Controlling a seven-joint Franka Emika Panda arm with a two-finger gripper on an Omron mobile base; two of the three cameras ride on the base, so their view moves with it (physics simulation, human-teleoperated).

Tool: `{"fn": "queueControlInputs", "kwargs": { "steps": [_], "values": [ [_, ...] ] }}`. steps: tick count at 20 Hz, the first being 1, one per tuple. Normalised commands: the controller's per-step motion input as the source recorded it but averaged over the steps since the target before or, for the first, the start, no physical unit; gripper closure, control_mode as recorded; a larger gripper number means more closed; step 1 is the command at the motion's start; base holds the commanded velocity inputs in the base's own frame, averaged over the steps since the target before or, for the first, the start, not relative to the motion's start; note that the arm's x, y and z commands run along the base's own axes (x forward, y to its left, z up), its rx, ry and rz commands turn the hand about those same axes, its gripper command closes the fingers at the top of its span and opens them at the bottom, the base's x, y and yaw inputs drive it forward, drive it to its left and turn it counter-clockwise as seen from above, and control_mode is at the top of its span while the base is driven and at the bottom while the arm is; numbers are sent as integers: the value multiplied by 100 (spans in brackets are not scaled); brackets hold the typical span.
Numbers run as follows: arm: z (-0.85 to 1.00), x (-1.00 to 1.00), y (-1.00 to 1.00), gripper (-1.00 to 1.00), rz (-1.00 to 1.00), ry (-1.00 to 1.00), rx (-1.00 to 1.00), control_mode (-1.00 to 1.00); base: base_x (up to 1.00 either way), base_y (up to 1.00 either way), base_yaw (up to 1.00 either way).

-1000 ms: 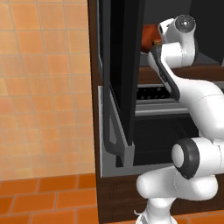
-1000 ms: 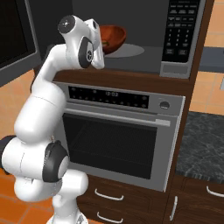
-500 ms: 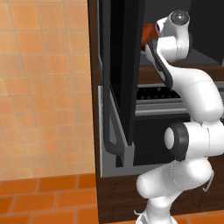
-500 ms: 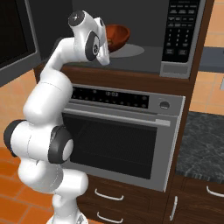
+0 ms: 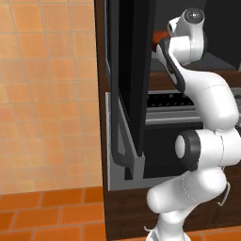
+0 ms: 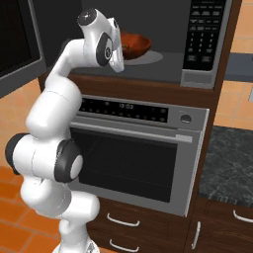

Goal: Pick the bell pepper from the sink and place it in the bowl. Then pick the bowl and place it in the microwave. Then close the microwave door and press the start button.

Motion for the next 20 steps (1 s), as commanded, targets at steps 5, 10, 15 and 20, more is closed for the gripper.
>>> {"fn": "queueControlInputs", "kwargs": {
  "steps": [5,10,15,20],
  "values": [
    [0,-38,-8,-100,0,-21,-1,-100,0,0,0],
    [-3,-61,-6,-100,0,-11,0,-100,0,0,0],
    [-1,-22,0,-100,0,-4,-1,-100,0,0,0],
    [1,-23,-14,-100,-5,-2,-16,-100,0,0,0]
  ]
}}
